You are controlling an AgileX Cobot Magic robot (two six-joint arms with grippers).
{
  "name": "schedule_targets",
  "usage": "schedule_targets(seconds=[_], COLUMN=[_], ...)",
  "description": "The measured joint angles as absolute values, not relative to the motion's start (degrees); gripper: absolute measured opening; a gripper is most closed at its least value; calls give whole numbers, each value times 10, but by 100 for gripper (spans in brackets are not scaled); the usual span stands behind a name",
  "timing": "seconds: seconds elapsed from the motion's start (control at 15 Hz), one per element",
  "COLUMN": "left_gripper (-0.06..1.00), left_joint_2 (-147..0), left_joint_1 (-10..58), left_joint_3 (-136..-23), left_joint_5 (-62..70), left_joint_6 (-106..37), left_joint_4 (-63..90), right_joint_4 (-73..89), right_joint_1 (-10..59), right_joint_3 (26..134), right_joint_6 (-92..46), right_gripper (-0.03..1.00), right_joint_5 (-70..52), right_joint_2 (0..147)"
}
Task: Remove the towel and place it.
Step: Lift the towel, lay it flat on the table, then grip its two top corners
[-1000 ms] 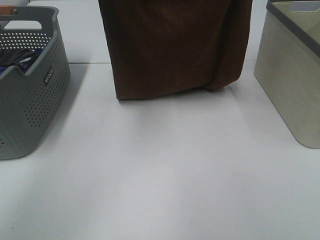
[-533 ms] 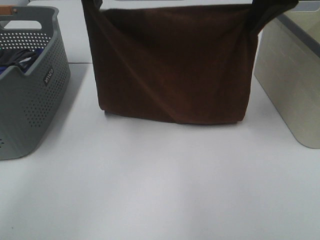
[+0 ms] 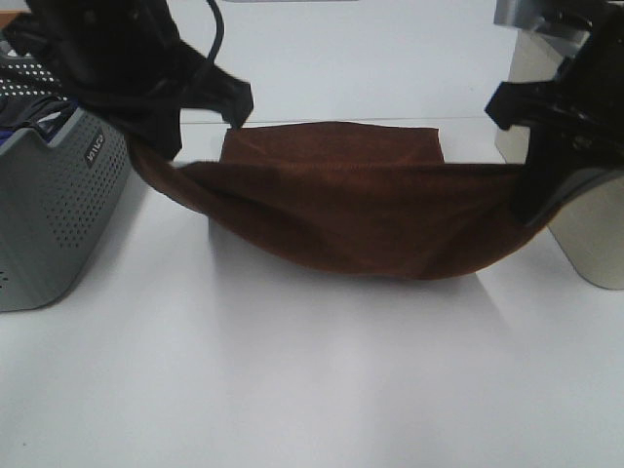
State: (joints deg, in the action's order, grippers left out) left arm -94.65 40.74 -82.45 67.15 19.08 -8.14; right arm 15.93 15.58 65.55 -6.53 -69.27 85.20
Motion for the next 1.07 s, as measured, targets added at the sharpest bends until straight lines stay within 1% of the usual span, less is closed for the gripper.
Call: schedule_targets(seconds=[0.2,0.27,0.4,0.53,0.6,0.73,0.87,0.93,1.0,1.07], left_gripper=[0,0,0,0,0,0,1,8,21,38], left_joint_2=[-930,-925,-921,-920,-920,-920,-920,-920,-920,-920], left_joint_1=[439,450,471,508,538,568,578,578,578,578], left_joint_3=[-751,-726,-683,-641,-618,-599,-590,-588,-584,-584], left_joint_5=[667,664,658,656,654,653,657,671,687,690], left_joint_6=[217,221,222,230,246,269,285,288,289,289], left_joint_4=[-57,-38,6,34,38,41,57,62,65,69], right_joint_4=[183,184,185,195,201,205,210,207,207,208], right_joint_1=[156,156,156,156,156,156,156,155,155,155], right_joint_3=[555,541,473,414,380,356,350,348,347,347], right_joint_6=[-65,-65,-65,-65,-65,-65,-65,-65,-65,-65], right_gripper=[0,0,0,0,0,0,2,7,20,31], right_joint_5=[-693,-693,-693,-693,-693,-693,-693,-693,-694,-695], right_joint_2=[798,791,765,741,724,708,694,690,689,689])
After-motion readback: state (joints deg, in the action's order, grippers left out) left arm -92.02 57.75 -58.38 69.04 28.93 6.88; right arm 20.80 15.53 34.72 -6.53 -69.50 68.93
